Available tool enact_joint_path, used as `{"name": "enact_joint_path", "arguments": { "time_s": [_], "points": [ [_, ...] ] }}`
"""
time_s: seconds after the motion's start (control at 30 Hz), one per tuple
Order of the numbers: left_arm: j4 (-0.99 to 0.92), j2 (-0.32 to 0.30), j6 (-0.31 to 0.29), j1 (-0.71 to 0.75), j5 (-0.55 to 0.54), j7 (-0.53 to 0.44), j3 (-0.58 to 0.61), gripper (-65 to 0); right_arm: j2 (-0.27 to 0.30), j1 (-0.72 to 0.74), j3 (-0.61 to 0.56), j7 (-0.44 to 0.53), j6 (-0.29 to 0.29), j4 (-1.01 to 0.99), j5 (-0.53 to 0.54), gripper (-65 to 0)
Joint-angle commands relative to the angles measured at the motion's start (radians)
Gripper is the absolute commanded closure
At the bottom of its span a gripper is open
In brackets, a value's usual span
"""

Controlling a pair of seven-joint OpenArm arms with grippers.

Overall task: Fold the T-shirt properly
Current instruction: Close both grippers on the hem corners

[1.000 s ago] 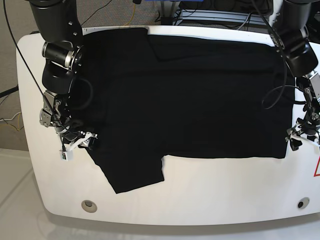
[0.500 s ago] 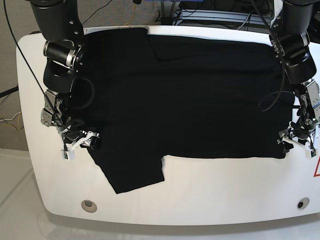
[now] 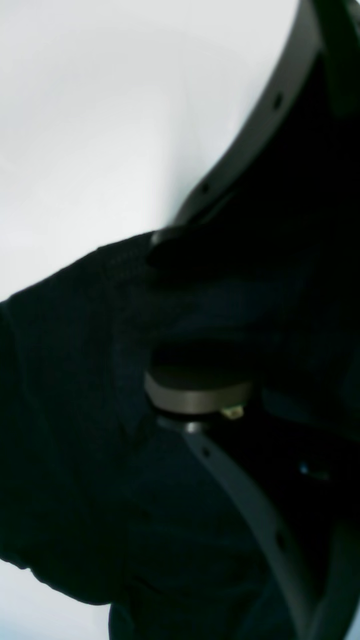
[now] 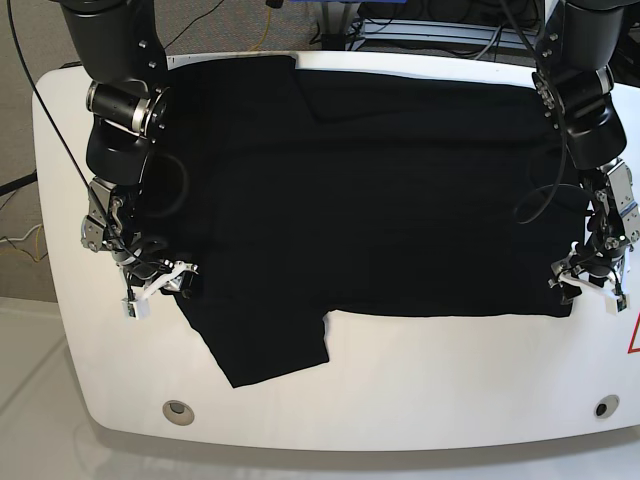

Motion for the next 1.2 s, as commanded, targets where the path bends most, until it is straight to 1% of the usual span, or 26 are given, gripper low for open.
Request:
{"name": "enact_joint_path", "arguments": {
  "time_s": [0.0,0.2,0.73,0.93,1.17],
  "points": [
    [0.006,-0.027,-0.008,-0.033,-0.009,-0.037,0.0,-41.4,0.011,0.023,-0.004,-0.006,0.003,0.013,-0.003,-30.5],
    [-0.02,-0.031,-0.01,-0.04,-0.01,-0.045,0.003,-41.3,0.011,0.023,-0.005,-0.004,0.005,0.015,0.0,-30.4],
    [-0.062,-0.037,-0.005,-0.066,-0.014,-0.076,0.096,-41.0,0.009,0.019,-0.004,-0.004,0.005,0.018,-0.003,-30.7],
    [-0.082,-0.033,-0.008,-0.082,-0.016,-0.072,0.098,-41.0,0.01,0.015,0.0,-0.003,0.002,0.019,0.002,-30.9],
    [-0.135,-0.027,-0.015,-0.103,-0.016,-0.073,0.069,-40.8,0.01,0.015,0.001,-0.004,0.003,0.018,0.001,-30.8]
  ]
}}
